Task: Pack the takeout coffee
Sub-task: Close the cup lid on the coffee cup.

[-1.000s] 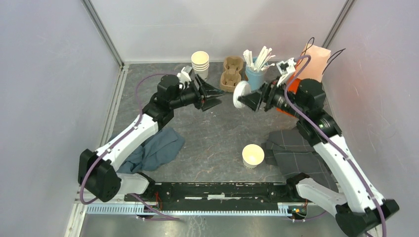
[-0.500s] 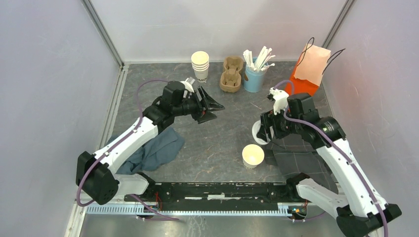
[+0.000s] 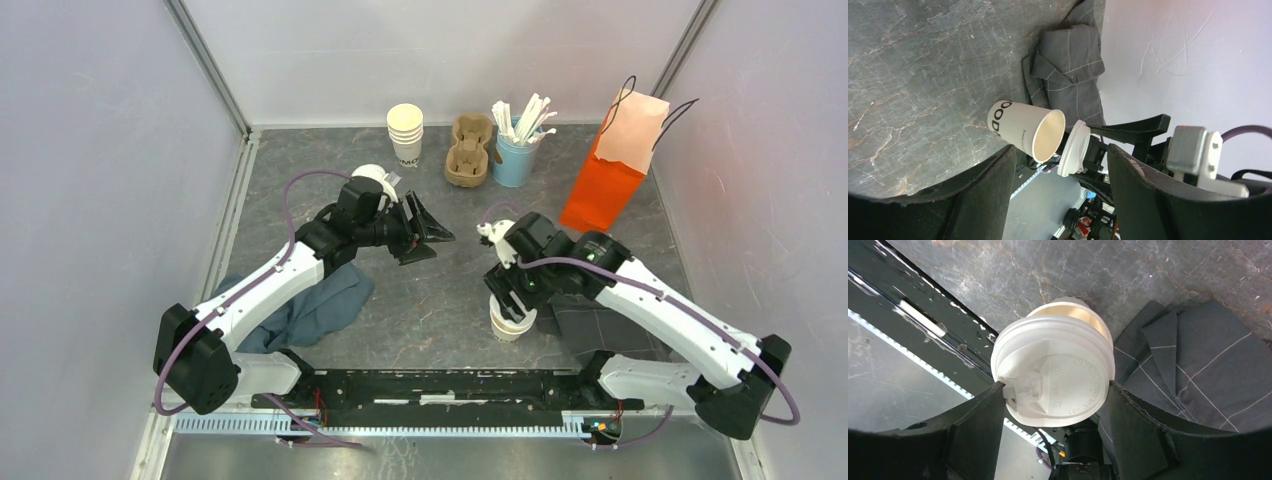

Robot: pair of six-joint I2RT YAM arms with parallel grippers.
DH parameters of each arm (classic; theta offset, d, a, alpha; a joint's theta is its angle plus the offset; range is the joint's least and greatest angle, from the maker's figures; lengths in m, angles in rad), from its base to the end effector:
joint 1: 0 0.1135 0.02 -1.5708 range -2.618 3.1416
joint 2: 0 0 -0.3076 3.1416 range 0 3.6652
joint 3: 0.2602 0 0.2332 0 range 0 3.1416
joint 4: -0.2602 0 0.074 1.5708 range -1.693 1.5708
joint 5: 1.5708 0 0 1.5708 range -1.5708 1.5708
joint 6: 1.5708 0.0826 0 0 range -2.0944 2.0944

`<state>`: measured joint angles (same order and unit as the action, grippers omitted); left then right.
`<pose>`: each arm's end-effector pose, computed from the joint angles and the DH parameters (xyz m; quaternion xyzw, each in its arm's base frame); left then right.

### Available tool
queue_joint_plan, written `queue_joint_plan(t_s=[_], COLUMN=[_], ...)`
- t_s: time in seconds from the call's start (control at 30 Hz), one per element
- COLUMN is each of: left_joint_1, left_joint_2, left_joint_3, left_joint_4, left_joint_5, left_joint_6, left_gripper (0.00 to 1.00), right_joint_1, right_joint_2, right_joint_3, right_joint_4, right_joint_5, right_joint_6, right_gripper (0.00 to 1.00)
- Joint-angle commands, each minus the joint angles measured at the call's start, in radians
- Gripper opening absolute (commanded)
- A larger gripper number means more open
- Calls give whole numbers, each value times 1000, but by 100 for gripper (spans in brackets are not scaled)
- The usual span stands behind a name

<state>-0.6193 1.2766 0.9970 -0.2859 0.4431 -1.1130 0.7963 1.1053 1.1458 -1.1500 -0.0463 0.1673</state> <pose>0.2151 -0.1969 0.3237 -0.1062 0.8548 -0.4828 0.1577 0.1192 0.1273 0.3173 -0.3061 0.9239 0.1259 0.1921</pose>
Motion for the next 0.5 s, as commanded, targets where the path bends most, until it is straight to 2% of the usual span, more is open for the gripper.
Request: queue_joint_plan(t_s=[0.0, 0.47], left_joint_1=[-5, -5], left_joint_2=[-3, 3], left_joint_3=[3, 5], left_joint_4=[-23, -42], left_joint_5=[-22, -19], left_joint_6=[67, 82], left_gripper=[73, 73], right_joint_1=[94, 123], right_joint_2=[35, 85], right_joint_3=[-22, -60], right_joint_4=[-11, 24], right_joint_5=[135, 182], right_joint_6=[74, 75], right_gripper=[74, 77])
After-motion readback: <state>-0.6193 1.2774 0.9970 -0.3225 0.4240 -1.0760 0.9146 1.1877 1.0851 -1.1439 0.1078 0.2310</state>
